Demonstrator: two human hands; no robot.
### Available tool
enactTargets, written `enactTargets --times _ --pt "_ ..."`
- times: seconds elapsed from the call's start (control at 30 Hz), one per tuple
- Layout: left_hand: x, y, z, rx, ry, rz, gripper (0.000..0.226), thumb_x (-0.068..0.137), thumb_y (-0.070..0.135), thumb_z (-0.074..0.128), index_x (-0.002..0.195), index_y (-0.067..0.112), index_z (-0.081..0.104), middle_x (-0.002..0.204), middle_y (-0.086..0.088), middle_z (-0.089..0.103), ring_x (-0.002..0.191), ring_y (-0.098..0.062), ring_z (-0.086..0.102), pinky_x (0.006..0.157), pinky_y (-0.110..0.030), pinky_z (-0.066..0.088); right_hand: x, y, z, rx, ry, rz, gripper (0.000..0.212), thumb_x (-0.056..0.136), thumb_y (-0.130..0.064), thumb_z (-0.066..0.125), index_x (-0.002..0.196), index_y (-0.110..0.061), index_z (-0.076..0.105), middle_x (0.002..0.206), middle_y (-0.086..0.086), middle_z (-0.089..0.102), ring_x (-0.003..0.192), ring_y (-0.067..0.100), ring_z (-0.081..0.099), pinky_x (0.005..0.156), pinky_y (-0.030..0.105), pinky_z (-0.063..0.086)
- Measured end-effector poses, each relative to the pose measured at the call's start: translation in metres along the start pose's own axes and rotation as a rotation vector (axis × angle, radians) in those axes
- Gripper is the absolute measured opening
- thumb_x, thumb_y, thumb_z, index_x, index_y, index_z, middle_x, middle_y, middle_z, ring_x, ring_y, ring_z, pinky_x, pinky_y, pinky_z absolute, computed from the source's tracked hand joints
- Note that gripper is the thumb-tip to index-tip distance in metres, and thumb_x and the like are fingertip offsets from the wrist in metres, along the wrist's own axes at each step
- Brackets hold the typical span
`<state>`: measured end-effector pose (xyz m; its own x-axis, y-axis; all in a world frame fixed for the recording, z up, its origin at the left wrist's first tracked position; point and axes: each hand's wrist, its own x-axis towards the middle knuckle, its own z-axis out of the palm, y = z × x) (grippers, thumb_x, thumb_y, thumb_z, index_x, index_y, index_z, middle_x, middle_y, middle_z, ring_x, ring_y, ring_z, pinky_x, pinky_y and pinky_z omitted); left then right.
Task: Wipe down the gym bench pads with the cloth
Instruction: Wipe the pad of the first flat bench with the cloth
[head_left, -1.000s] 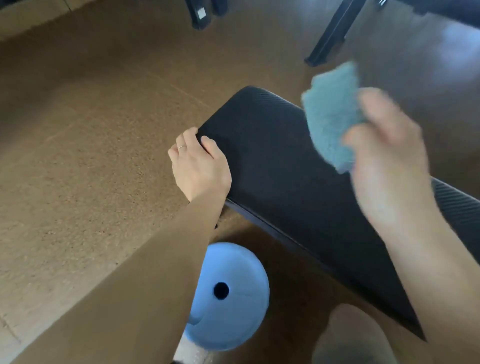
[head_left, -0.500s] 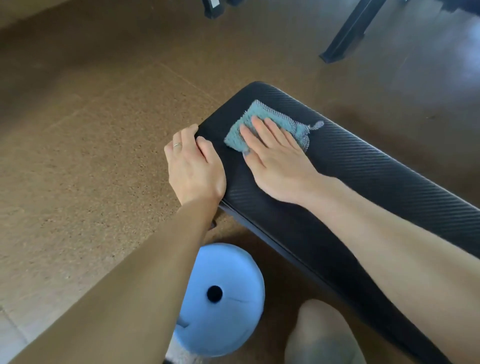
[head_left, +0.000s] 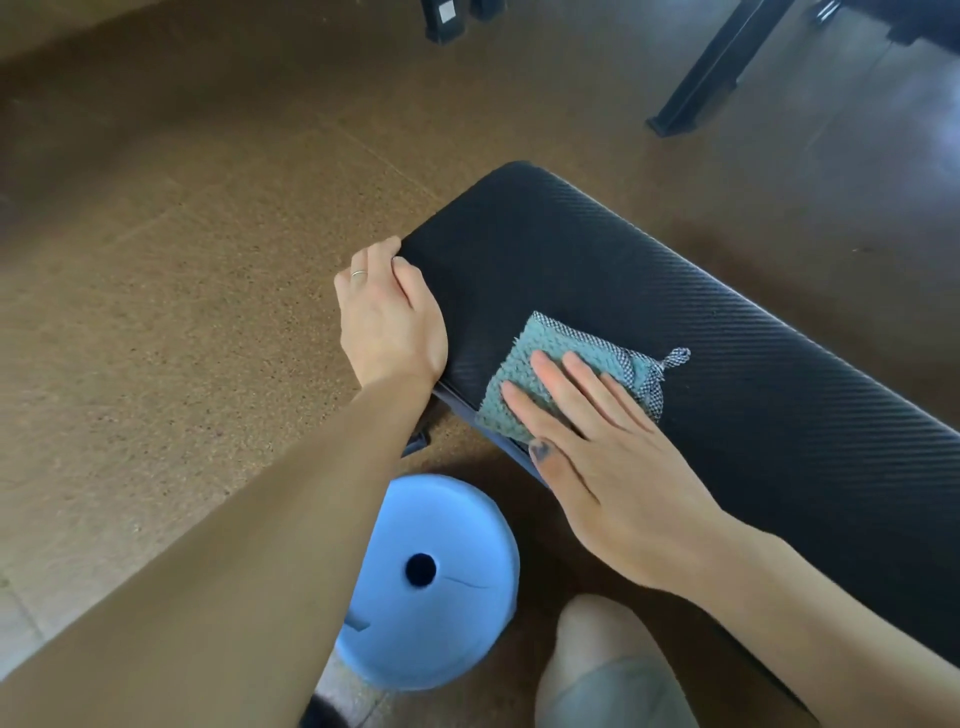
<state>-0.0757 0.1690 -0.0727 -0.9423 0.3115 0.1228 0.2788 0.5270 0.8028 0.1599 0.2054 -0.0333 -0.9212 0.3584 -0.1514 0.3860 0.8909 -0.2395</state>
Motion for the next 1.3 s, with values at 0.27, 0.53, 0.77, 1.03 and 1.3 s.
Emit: enactTargets --times 0.27,0.53,0.77,1.03,1.3 --pt "0.002 -0.003 0.002 0.0 -0.003 0.048 0.046 0.104 0.029 0.025 0.137 0.023 0.057 0.141 0.007 0.055 0.13 -0.018 0.041 0.1 -0.036 0.04 0.102 -0.004 -0.005 0.046 0.07 0.099 0.057 0.106 -0.042 0.009 0.163 -0.038 0.013 0.174 -0.003 -0.001 0.159 0.018 -0.008 0.127 0.036 -0.006" --pt "0.006 -0.008 -0.012 -0.01 -0.121 0.099 0.049 0.102 0.033 0.023 0.135 0.019 0.056 0.139 0.001 0.056 0.125 -0.021 0.044 0.098 -0.039 0.04 0.064 -0.051 0.01 -0.016 0.123 0.204 0.058 0.108 -0.042 0.013 0.165 -0.031 0.014 0.174 0.002 0.005 0.16 0.023 -0.002 0.129 0.038 -0.002" --pt "0.046 -0.025 -0.019 -0.38 -0.402 -0.134 0.028 0.104 0.02 0.034 0.111 0.015 0.06 0.093 0.009 0.061 0.085 -0.01 0.055 0.08 -0.029 0.047 0.06 -0.078 0.02 -0.144 0.102 0.325 0.058 0.109 -0.039 0.023 0.165 -0.027 0.013 0.173 0.005 0.009 0.16 0.027 0.002 0.129 0.044 0.005" --pt "0.047 -0.028 -0.03 -0.591 -0.563 -0.275 0.02 0.103 0.018 0.039 0.109 0.015 0.057 0.103 -0.003 0.066 0.09 -0.012 0.062 0.084 -0.035 0.055 0.11 -0.092 0.015 -0.122 0.159 0.339 0.058 0.107 -0.039 0.023 0.165 -0.028 0.019 0.173 0.004 0.013 0.16 0.027 0.007 0.129 0.046 0.01" --pt "0.05 -0.028 -0.036 -0.574 -0.611 -0.284 0.022 0.105 0.019 0.038 0.111 0.019 0.059 0.108 0.005 0.067 0.093 -0.007 0.062 0.081 -0.024 0.051 0.056 -0.089 0.03 -0.236 0.131 0.243 0.057 0.109 -0.036 0.029 0.165 -0.027 0.018 0.173 0.007 0.01 0.159 0.031 0.008 0.128 0.051 0.017"
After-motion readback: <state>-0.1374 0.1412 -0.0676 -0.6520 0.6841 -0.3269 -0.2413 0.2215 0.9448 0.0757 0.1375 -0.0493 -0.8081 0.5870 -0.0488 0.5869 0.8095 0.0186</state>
